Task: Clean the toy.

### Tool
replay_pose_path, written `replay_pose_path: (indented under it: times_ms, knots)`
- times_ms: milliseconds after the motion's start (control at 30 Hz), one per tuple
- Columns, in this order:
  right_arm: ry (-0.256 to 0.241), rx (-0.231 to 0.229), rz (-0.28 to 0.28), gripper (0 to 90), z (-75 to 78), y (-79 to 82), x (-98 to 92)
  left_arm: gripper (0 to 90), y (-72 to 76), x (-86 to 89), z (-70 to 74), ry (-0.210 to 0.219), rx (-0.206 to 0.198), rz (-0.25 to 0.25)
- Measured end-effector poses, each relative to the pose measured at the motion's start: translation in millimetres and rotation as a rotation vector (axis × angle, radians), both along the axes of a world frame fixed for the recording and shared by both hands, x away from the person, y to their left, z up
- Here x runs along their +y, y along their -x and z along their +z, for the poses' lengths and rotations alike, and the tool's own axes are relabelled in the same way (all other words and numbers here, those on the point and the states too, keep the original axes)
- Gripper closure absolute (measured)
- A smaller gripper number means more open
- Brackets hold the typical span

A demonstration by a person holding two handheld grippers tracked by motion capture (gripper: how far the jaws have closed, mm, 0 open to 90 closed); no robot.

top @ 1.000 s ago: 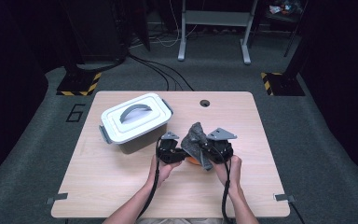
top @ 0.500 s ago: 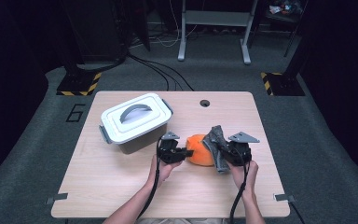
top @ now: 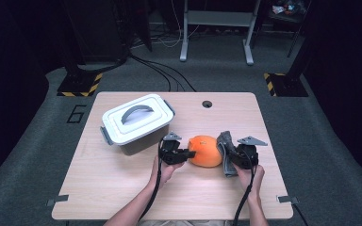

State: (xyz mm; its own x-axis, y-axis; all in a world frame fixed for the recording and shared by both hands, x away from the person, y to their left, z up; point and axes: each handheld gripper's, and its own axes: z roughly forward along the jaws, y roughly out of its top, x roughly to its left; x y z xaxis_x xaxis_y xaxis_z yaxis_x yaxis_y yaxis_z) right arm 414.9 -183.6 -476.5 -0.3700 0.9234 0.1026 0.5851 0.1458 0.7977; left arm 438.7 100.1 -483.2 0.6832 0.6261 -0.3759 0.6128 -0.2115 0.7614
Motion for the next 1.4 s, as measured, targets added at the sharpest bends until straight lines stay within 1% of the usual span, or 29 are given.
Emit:
replay_pose_path:
  times_ms: [133, 200, 233, 300, 333, 400, 467, 500, 567, 633, 667, 733, 800, 833, 867, 967, 1000, 1033, 1100, 1167, 1233, 1333, 1400]
  knots:
    - [0.002, 0.041, -0.018, 71.6, -11.5, -5.8, -3.5, 76.9, -0.2, 0.1, -0.7, 0.006, 0.002, 0.002]
    - [0.008, 0.074, -0.029, 71.6, -17.9, -9.2, -3.3, 76.9, -0.1, 0.1, -0.7, 0.006, 0.002, 0.003]
    - [0.017, 0.086, -0.028, 71.6, -21.3, -11.4, -3.3, 76.9, -0.1, 0.1, -0.7, 0.006, 0.001, 0.004]
    - [0.04, 0.124, -0.031, 71.6, -27.0, -15.5, -2.7, 76.9, -0.2, 0.5, -0.5, 0.004, 0.001, 0.003]
    - [0.033, 0.134, -0.032, 71.6, -27.9, -16.2, -2.9, 76.8, -0.1, 0.9, -0.2, 0.0, 0.002, 0.005]
    - [0.038, 0.128, -0.044, 71.5, -24.9, -14.6, -6.2, 76.8, 0.2, 1.7, -0.7, 0.006, 0.004, 0.007]
    - [0.021, 0.09, -0.069, 71.6, -18.3, -9.0, -11.6, 76.8, -0.1, 2.4, -1.6, 0.004, 0.007, 0.007]
    - [0.001, 0.076, -0.081, 71.6, -13.9, -5.3, -14.6, 76.8, -0.2, 2.7, -1.7, 0.005, 0.008, 0.007]
    - [-0.038, 0.034, -0.092, 71.6, -5.6, 1.9, -21.2, 76.8, 0.3, 1.9, -1.7, 0.006, 0.003, 0.008]
    - [-0.061, 0.002, -0.097, 71.6, 2.5, 8.2, -24.5, 76.8, 1.1, 1.2, -1.3, 0.002, 0.0, 0.007]
    - [-0.07, -0.015, -0.095, 71.6, 6.4, 10.6, -25.2, 76.8, 1.3, 0.8, -1.3, 0.002, 0.0, 0.008]
    - [-0.1, -0.04, -0.071, 71.6, 13.1, 13.2, -24.2, 76.8, 1.3, 0.8, -1.2, 0.001, -0.002, 0.007]
    - [-0.11, -0.047, -0.049, 71.6, 16.2, 13.3, -20.1, 76.8, 1.3, 0.9, -1.2, 0.001, 0.001, 0.007]
    - [-0.112, -0.046, -0.04, 71.6, 16.9, 12.9, -16.7, 76.9, 1.2, 1.0, -1.2, 0.001, 0.001, 0.007]
    - [-0.104, -0.048, -0.027, 71.6, 16.4, 11.6, -13.3, 76.9, 1.2, 1.0, -1.2, 0.0, 0.001, 0.007]
    - [-0.084, -0.026, -0.001, 71.6, 10.6, 6.7, -2.2, 76.9, 1.1, 1.2, -1.4, -0.003, 0.001, 0.007]
    - [-0.073, -0.016, -0.005, 71.6, 8.0, 5.4, 0.8, 76.9, 1.0, 1.1, -1.7, -0.002, 0.001, 0.007]
    - [-0.065, -0.018, -0.004, 71.6, 5.4, 3.9, 1.9, 76.9, 1.1, 1.1, -1.9, -0.003, 0.002, 0.006]
    - [-0.081, -0.009, -0.008, 71.7, 1.9, 2.4, 1.7, 76.9, 1.1, 0.7, -2.0, -0.003, 0.001, 0.004]
    - [-0.08, 0.002, -0.013, 71.6, -1.8, 0.2, -0.1, 76.9, 1.5, -0.3, -1.5, -0.003, 0.001, 0.004]
    - [-0.073, 0.02, -0.021, 71.6, -6.2, -1.8, -1.4, 76.9, 1.5, -0.7, -1.3, -0.005, 0.0, 0.004]
    - [-0.05, 0.058, -0.03, 71.6, -15.0, -7.2, -5.3, 76.9, 1.4, -0.5, -1.2, -0.004, 0.0, 0.004]
    - [-0.043, 0.086, -0.035, 71.6, -21.2, -10.2, -6.8, 76.9, 1.1, -0.2, -1.3, -0.004, -0.001, 0.005]
